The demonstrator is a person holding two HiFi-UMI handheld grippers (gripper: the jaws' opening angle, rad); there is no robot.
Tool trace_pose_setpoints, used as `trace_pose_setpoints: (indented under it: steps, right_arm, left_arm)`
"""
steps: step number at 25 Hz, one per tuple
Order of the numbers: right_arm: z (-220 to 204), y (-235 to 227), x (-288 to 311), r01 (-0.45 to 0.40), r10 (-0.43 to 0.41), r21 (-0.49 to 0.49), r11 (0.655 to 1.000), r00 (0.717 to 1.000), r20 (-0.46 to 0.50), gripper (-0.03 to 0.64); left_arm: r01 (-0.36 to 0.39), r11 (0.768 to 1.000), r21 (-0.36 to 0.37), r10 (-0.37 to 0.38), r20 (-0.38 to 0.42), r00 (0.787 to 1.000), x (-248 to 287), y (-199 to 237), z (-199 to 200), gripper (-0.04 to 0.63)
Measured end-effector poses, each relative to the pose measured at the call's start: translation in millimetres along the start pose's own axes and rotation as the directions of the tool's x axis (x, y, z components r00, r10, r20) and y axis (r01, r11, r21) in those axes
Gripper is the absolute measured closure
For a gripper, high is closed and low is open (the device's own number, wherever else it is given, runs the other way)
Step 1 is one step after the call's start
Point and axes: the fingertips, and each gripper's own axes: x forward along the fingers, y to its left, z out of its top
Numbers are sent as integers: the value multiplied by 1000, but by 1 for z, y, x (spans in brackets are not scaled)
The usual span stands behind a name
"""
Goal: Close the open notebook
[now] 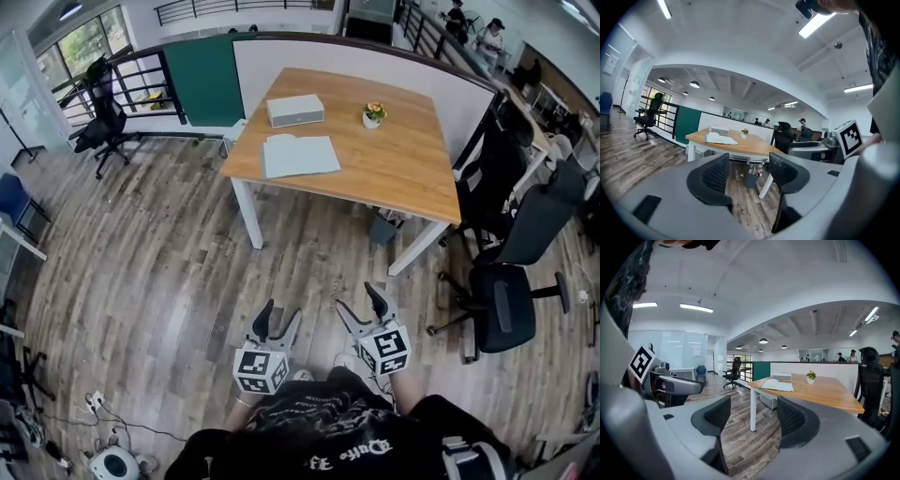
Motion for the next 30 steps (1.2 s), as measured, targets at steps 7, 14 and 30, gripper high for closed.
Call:
trace_pose_setpoints:
  steps: [7,14,30]
  right_arm:
    - [-1,-8,2,28,-28,51,998,1000,-6,321]
    - [-16,-39,28,29,-26,66,997,999,-34,321]
    - [21,-156,147,-138,138,-21,990,990,-31,321]
  left_arm:
    - [30,999,12,-30,-37,999,7,-10,-14,327]
    - [19,1000,-8,-19,-52,998,47,-7,-18,327]
    - [-137,989,-56,136,-17,991,195,27,28,324]
